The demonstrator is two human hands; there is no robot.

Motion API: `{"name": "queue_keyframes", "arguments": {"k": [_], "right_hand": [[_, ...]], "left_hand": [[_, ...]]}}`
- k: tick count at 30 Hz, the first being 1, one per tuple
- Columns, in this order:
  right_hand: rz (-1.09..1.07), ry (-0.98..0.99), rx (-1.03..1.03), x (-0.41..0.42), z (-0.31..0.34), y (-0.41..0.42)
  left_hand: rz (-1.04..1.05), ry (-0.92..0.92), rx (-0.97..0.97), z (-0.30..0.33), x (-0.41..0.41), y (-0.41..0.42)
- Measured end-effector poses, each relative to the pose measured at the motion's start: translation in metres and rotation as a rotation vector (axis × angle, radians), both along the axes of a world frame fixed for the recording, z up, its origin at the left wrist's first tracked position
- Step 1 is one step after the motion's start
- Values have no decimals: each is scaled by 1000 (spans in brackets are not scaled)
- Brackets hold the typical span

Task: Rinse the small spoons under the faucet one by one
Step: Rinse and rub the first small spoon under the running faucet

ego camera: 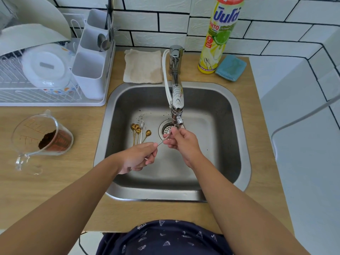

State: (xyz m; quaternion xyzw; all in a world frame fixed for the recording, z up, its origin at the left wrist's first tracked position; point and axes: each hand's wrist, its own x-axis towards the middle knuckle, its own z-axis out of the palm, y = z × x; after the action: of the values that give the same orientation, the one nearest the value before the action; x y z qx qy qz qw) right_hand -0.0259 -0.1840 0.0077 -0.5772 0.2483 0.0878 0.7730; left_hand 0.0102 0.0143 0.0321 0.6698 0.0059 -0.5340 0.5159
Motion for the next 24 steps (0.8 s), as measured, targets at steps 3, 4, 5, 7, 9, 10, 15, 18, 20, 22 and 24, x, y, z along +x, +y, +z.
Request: {"name": "queue_keyframes", "arguments": {"k": [3,4,5,7,9,10,15,18,20,22,24], "right_hand": [[86,-11,13,-1,-2,3],[126,-7,1,-1,-3,3],[148,3,-19,-1,-3,2],[86,23,-62,1,-2,-3],[-119,22,-32,4,0,-12],[-243,15,27,5,1,-20],[-487,-20,148,2,8,-51],[-509,-60,142,0,13,-60],[-487,-77,140,-1,16,-63],[-417,-59,57,-1,18,-62],[-343,-33,-55,-1,20,-58]], "left_hand": [[-1,-20,-7,1,0,1],[-15,-29,-5,2,1,0],[-30,-47,4,2,1,-3],[-27,-126,39,3,3,-14],[-5,-246,83,3,7,-29],[2,-292,99,2,9,-38],[224,-435,212,0,14,-82],[290,-364,158,0,15,-106],[295,-235,6,1,13,-113],[368,-82,-159,2,10,-110],[443,15,-244,2,7,-97]]}}
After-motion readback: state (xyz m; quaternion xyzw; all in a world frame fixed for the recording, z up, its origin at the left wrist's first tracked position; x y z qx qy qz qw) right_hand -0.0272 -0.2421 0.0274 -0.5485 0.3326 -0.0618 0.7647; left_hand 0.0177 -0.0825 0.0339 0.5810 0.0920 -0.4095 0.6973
